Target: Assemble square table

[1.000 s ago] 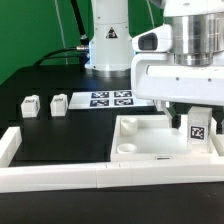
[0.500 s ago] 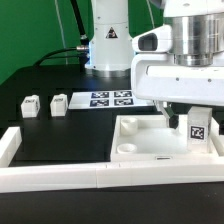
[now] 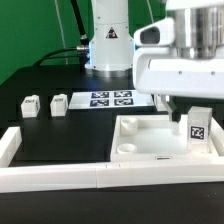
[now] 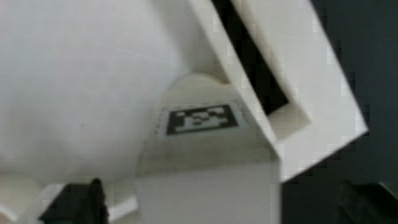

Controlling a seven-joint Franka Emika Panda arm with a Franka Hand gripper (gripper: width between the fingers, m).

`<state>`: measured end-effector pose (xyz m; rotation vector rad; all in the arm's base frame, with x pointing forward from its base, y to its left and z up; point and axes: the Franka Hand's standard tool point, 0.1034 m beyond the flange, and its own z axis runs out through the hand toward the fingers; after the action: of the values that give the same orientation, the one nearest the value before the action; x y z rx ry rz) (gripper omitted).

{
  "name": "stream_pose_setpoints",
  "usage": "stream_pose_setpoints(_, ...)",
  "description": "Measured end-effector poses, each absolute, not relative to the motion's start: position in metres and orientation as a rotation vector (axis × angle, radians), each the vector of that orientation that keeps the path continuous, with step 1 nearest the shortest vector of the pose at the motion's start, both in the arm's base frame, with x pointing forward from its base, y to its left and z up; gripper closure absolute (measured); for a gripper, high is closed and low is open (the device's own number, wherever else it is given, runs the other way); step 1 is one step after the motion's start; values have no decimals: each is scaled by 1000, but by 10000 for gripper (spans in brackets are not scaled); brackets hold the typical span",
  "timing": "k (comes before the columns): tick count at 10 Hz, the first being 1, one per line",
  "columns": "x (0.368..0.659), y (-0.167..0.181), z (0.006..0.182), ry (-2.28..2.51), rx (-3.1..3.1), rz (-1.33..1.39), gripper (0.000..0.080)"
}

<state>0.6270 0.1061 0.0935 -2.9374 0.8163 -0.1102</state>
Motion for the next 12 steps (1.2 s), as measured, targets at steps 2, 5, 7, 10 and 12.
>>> stream_pose_setpoints(2,616,119,120,730,-2941,-130,150)
stream_pose_setpoints(5,614,120,123,400,-3015,-153,150)
stream_pose_setpoints(7,614,120,122,210,-3042,-161,150)
stream_pose_setpoints(10,578,120,102,-38,-3080,-84,150)
stream_pose_setpoints(12,535,107,89,-226,-3089,-19,150)
